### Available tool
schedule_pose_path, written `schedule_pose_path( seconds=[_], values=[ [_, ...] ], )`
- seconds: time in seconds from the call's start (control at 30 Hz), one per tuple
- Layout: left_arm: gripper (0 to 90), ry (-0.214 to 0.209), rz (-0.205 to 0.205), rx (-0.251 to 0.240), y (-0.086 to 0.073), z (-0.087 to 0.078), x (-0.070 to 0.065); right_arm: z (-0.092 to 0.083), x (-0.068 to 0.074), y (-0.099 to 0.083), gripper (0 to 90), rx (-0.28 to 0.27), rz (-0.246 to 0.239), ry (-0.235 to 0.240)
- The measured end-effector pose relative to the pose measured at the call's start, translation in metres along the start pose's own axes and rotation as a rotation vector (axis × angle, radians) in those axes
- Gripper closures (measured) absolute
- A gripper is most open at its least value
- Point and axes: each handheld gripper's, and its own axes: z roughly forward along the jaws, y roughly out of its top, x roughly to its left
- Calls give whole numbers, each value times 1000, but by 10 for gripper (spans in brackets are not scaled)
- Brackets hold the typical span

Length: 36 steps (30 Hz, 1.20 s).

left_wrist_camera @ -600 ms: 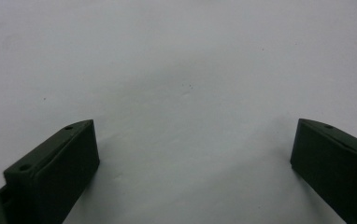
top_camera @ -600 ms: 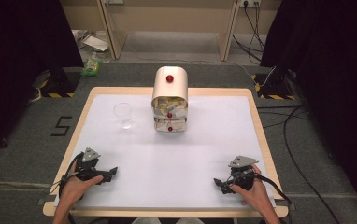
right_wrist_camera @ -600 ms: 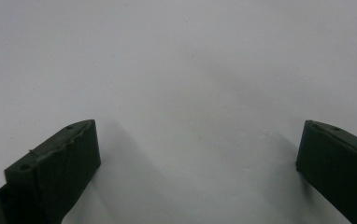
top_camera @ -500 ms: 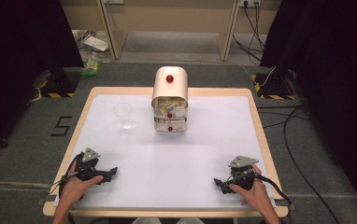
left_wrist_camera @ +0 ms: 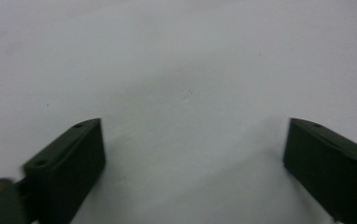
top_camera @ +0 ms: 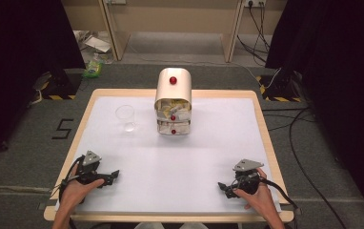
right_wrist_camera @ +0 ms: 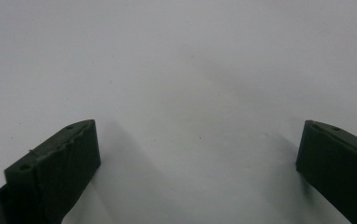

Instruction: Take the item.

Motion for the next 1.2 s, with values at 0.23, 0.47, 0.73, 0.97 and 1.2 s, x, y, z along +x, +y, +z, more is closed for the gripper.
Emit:
schedule_pose_path(
  seconds=[0.23, 0.47, 0.73, 0.97, 1.2],
  values=[
    [152, -10, 27, -20, 12, 5, -9, 0, 0, 0, 2, 0, 0, -1],
    [150, -52, 48, -70, 33, 4, -20, 0, 0, 0, 2, 0, 0, 0],
    [151, -85, 129, -128, 70, 3, -37, 0, 0, 0, 2, 1, 2, 0],
    [153, -120, 183, -172, 99, 9, -53, 0, 0, 0, 2, 0, 0, 0],
    [153, -175, 205, -217, 122, 10, -64, 0, 0, 0, 2, 0, 0, 0]
  ],
)
